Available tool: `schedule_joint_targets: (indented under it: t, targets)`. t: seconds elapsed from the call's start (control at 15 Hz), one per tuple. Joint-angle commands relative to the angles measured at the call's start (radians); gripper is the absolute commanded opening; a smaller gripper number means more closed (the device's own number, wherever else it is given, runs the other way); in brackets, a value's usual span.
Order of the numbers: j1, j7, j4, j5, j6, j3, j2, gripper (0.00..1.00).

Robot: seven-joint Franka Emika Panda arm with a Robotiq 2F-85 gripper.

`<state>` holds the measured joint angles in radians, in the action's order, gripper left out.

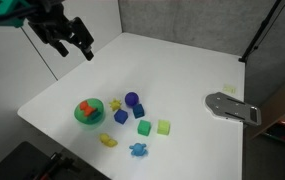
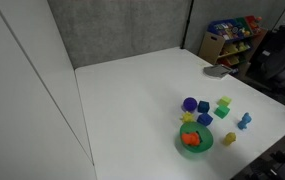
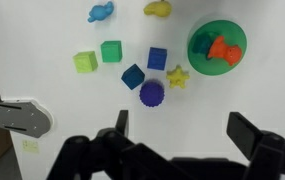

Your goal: Move the yellow object to the right

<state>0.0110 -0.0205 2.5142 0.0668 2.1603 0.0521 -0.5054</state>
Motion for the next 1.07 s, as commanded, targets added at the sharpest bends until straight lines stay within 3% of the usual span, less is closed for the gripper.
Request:
schedule_joint_targets:
  t: [0.0,0.47,0.67,1.0]
  targets:
    - [0.045,0.055,-0.147,-0.088,-0.019,-0.029,0.181,1.0]
    - [0.072,0.163,-0.329,-0.249,-0.012,-0.02,0.499,1.0]
    - [0.064,0.126,-0.382,-0.212,0.018,-0.007,0.609,1.0]
    - [0.074,0.064,-0.378,-0.144,0.199,-0.003,0.734,1.0]
